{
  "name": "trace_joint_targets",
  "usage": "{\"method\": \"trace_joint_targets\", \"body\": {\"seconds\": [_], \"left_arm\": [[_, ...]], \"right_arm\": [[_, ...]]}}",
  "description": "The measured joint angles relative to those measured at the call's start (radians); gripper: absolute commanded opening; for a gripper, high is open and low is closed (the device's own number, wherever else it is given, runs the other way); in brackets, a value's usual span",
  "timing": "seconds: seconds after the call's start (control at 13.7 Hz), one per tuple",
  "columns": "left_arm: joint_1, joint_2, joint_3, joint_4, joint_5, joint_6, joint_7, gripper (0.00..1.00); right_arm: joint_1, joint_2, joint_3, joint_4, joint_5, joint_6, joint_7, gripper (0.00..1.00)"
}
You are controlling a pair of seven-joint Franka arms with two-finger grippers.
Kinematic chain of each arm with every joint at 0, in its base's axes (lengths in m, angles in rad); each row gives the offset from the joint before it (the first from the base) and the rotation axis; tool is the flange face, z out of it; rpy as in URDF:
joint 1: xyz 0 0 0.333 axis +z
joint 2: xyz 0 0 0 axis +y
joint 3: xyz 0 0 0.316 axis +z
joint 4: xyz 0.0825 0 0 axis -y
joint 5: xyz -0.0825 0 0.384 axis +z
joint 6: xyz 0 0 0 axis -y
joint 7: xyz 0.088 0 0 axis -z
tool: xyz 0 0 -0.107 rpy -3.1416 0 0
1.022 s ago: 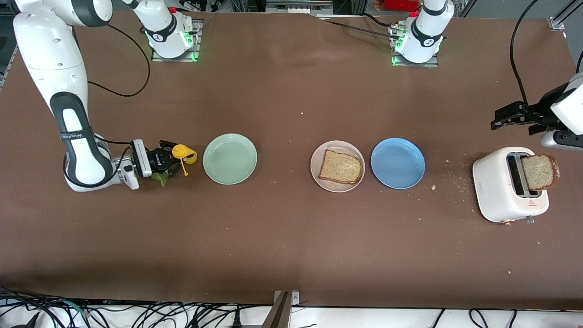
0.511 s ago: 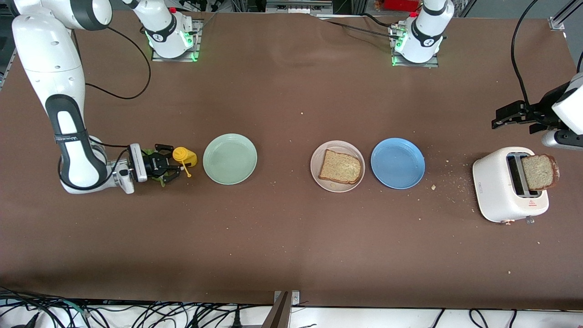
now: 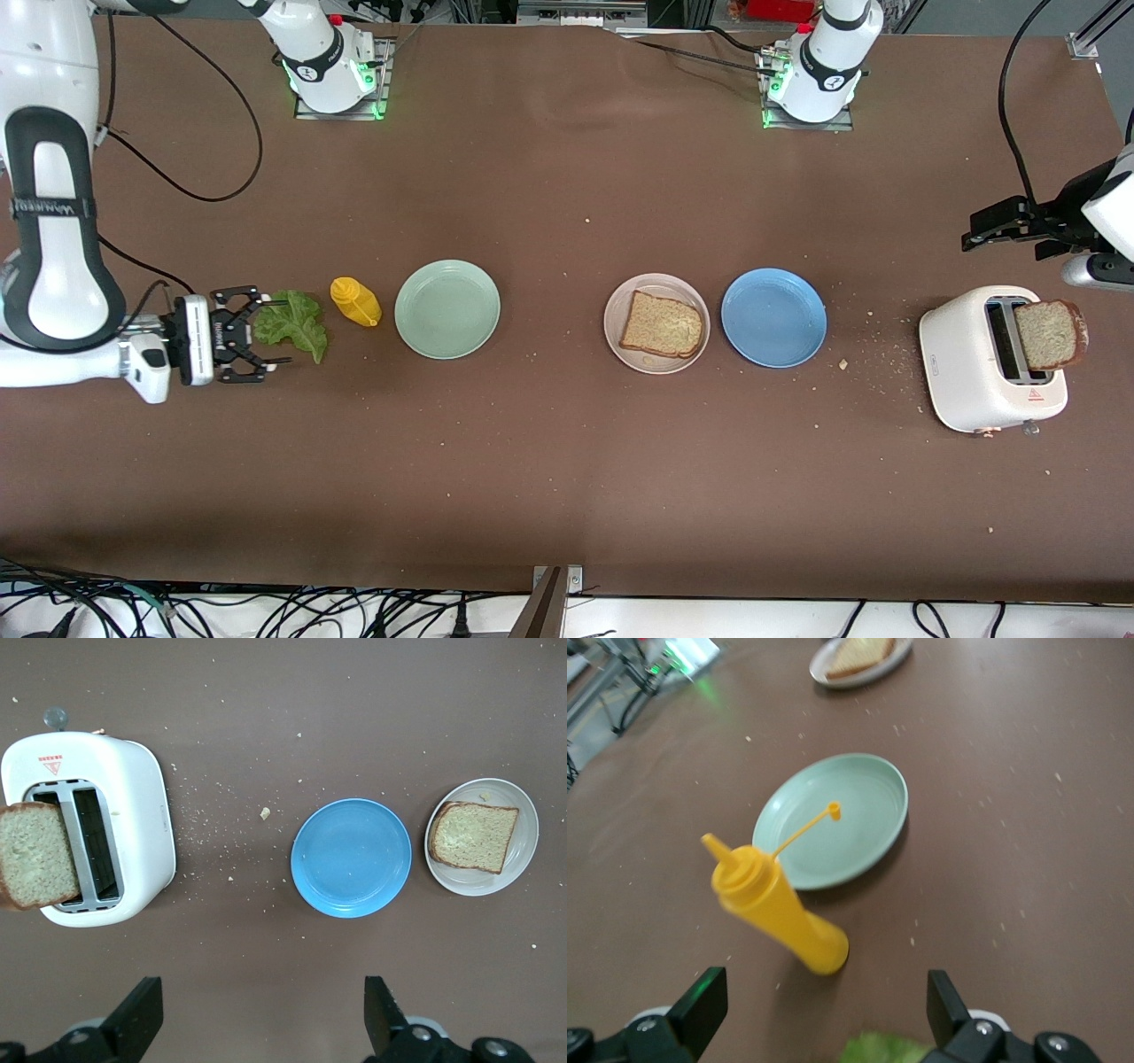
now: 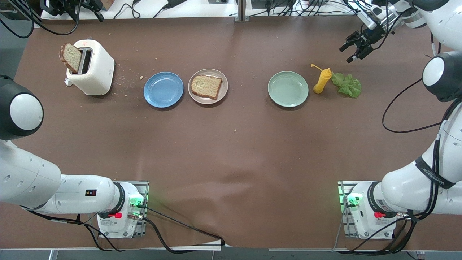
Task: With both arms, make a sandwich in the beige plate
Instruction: 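Reach the right gripper down to the green lettuce leaf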
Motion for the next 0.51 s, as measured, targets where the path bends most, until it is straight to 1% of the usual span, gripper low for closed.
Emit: {"method": "trace_joint_targets", "body": {"seconds": [0.15,0.37,0.51], "left_arm": [[0.015,0.0,0.001,0.0,0.0,0.0,0.0,1.0],[0.027,0.0,0.001,0.0,0.0,0.0,0.0,1.0],[0.027,0.0,0.0,0.0,0.0,0.0,0.0,1.0]], "right_arm": [[0.003,-0.041,0.006,0.0,-0.117,0.025,0.195,1.0],[0.029,-0.088,0.015,-0.002,-0.306,0.062,0.564,1.0],[0.06,-0.118,0.016,-0.028,-0.363,0.116,0.771,1.0]]}}
